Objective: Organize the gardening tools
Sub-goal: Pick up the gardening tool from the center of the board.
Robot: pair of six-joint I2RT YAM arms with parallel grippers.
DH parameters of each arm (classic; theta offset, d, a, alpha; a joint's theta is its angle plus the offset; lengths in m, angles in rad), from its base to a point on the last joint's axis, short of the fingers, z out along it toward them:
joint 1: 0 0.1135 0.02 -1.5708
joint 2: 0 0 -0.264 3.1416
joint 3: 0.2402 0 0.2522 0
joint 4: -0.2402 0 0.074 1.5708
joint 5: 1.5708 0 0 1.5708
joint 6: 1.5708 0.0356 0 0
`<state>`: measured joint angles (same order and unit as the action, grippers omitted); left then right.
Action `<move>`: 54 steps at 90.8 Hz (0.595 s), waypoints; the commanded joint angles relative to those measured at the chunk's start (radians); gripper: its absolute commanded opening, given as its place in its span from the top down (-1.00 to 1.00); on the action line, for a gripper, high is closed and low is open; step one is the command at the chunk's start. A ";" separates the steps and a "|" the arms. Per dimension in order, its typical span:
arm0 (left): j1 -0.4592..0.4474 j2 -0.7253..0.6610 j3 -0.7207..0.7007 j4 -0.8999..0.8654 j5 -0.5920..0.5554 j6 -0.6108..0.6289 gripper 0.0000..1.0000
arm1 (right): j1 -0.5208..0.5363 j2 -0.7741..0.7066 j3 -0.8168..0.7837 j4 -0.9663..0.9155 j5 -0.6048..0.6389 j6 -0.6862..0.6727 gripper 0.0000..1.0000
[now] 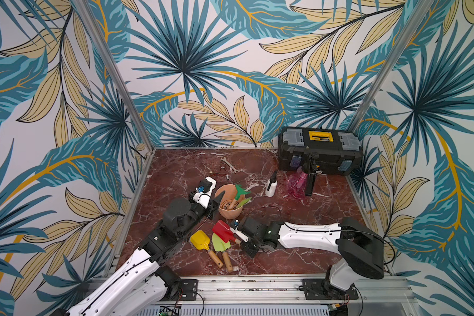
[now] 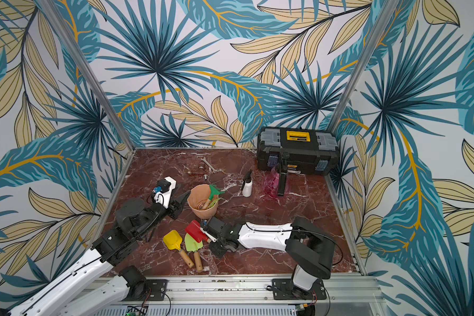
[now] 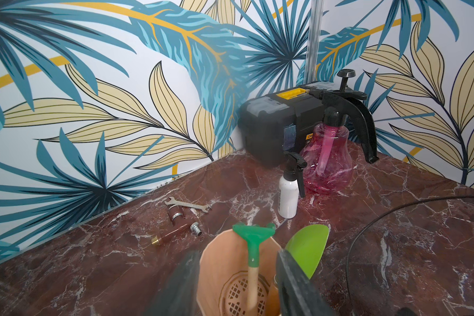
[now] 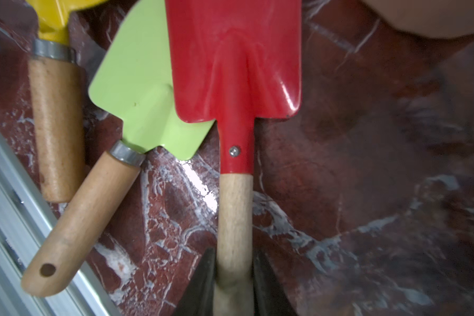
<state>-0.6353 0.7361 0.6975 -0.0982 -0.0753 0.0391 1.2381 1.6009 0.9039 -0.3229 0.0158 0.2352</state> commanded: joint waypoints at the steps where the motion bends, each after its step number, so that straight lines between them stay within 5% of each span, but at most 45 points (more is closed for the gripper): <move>1: 0.005 -0.015 0.057 -0.026 -0.011 -0.040 -0.05 | 0.004 -0.101 -0.039 0.038 0.085 -0.004 0.75; 31: 0.008 -0.013 0.131 -0.073 0.027 -0.142 -0.12 | 0.004 -0.377 -0.162 0.152 0.128 -0.040 0.75; 54: 0.008 0.038 0.183 -0.102 0.108 -0.243 -0.22 | 0.003 -0.511 -0.233 0.283 0.289 0.093 0.78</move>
<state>-0.6331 0.7494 0.8371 -0.1703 -0.0216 -0.1394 1.2396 1.1397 0.7090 -0.1581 0.2153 0.2588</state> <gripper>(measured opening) 0.597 0.241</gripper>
